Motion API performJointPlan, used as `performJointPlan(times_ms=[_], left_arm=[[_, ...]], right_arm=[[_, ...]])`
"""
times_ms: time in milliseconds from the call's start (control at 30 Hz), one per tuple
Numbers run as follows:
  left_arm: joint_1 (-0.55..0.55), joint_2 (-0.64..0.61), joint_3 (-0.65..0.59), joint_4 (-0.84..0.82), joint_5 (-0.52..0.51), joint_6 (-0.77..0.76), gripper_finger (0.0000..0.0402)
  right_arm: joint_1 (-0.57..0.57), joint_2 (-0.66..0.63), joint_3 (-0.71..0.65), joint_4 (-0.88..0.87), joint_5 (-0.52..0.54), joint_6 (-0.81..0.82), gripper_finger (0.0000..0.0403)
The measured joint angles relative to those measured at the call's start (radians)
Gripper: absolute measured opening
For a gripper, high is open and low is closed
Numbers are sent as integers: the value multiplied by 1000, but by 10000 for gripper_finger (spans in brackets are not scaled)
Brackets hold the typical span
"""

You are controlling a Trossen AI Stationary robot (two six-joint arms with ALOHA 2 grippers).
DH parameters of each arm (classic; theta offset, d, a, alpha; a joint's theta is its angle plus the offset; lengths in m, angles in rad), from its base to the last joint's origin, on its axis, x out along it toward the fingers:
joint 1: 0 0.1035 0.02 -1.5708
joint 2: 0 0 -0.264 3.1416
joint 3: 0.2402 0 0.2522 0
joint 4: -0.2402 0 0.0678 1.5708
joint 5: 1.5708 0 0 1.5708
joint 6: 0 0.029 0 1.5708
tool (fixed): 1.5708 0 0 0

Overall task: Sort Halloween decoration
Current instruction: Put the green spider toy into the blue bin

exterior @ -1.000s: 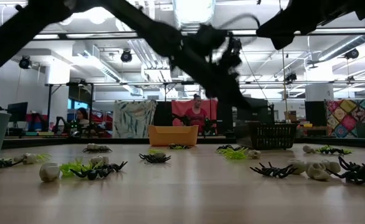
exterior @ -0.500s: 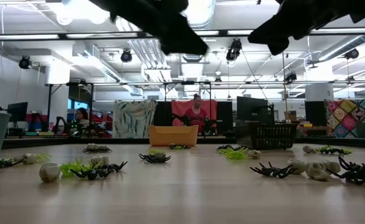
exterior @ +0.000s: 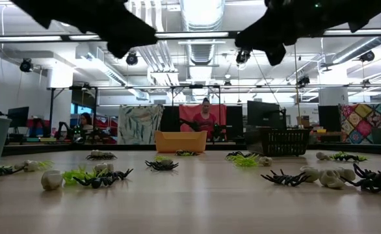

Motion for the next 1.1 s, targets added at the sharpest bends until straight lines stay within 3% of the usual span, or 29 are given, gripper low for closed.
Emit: performJointPlan(times_ms=[133, 233, 600, 800, 967, 1100], left_arm=[[-1, -85, -64, -1, 1, 0, 108], [-1, -134, -95, -10, 1, 0, 108], [-1, -149, -207, -23, 2, -19, 108], [-1, -149, -214, -20, 2, -24, 108], [0, -146, -214, -15, 2, -27, 108], [0, -147, -214, -9, 1, -53, 108]], right_arm=[[-12, 73, 57, -19, 0, 115, 59], [-17, 133, 138, -141, 0, 194, 59], [-16, 435, 589, -990, -2, 398, 59], [-15, 607, 758, -1227, -6, 197, 59], [-14, 705, 823, -1204, -15, -4, 59], [-24, 737, 840, -1091, -108, -125, 59]])
